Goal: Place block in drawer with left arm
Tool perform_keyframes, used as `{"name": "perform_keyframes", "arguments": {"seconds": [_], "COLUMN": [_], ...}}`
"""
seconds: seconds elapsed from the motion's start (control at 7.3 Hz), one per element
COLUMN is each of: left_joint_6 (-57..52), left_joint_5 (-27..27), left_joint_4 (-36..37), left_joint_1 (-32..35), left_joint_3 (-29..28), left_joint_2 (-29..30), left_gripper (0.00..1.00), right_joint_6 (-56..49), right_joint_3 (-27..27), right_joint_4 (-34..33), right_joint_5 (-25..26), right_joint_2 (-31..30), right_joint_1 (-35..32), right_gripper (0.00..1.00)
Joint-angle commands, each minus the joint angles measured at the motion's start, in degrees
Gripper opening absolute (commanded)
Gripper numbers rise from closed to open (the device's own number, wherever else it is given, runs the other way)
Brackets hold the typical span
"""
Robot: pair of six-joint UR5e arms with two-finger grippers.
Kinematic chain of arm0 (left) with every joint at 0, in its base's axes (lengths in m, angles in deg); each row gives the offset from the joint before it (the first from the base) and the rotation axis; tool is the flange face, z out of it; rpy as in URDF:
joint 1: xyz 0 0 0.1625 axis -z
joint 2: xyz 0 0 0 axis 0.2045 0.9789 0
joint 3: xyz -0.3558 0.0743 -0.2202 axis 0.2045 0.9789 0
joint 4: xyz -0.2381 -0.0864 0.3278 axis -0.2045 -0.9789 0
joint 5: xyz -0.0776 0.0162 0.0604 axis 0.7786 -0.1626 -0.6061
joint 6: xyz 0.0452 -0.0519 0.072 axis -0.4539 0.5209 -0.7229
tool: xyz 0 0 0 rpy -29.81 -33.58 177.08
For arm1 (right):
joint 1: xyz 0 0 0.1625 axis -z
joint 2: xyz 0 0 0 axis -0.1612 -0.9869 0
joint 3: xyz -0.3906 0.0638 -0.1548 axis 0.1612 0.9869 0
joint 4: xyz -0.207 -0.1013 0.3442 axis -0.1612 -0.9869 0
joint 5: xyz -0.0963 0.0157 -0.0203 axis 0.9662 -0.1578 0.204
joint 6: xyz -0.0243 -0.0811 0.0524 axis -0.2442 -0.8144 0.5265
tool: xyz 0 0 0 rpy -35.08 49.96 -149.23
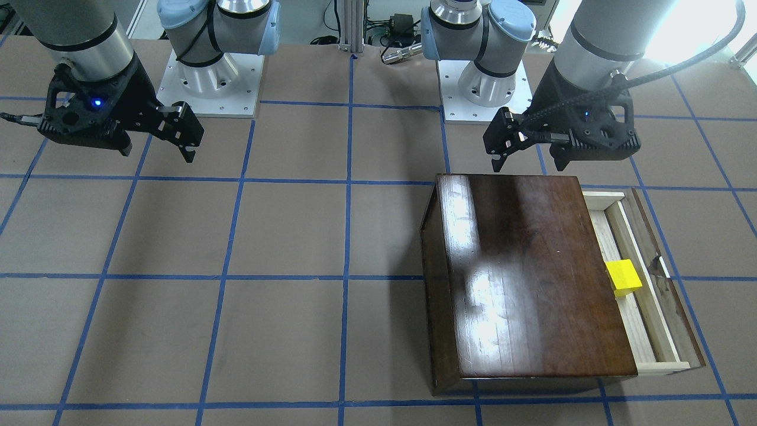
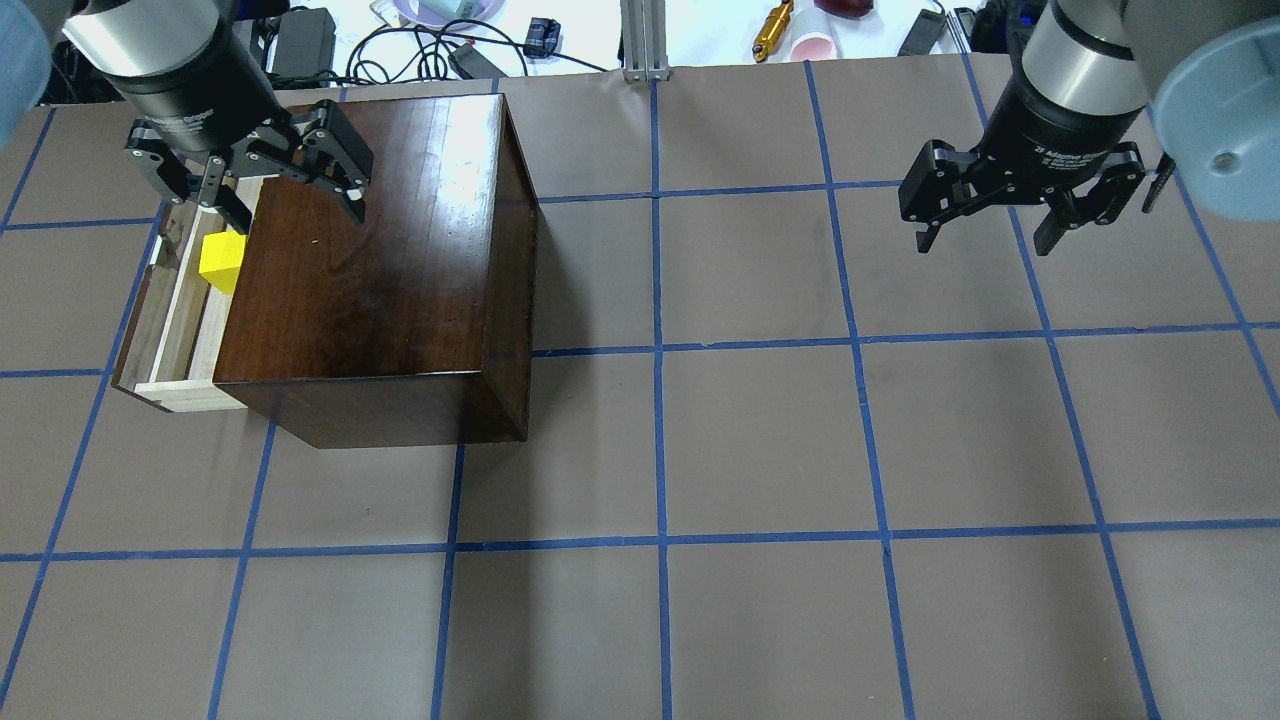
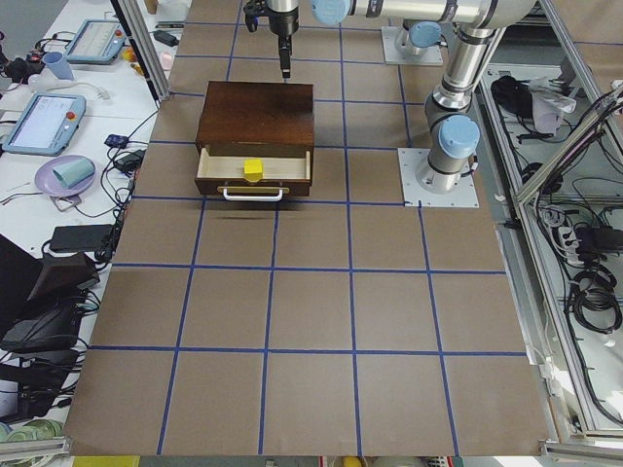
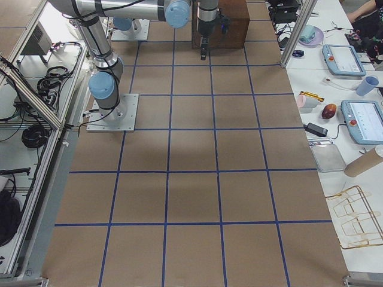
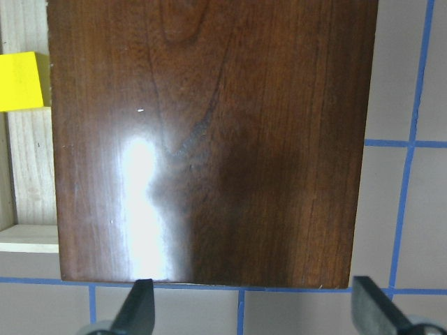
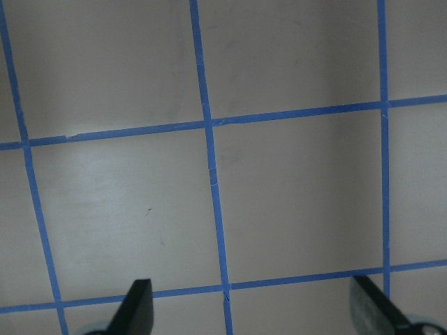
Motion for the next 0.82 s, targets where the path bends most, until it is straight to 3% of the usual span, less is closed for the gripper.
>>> {"name": "perform_keyframes", "arguments": {"seconds": [0.0, 0.69], "left_joint_6": [0.1, 0.1], "left_joint_5": [-0.1, -0.1], "left_joint_4": [1.2, 1.2], "left_joint_1": [0.2, 0.2], "left_joint_3": [0.0, -0.1], "left_joint_2": [0.5, -0.1], "left_gripper": [1.0, 1.0], "right_joint_6": [0.0, 0.0], "right_joint_3": [0.0, 0.0], "right_joint_4": [0.0, 0.0], "right_joint_5": [0.0, 0.0], "right_joint_2": [0.0, 0.0], "right_joint_1": [0.0, 0.0], "right_gripper": [1.0, 1.0]}}
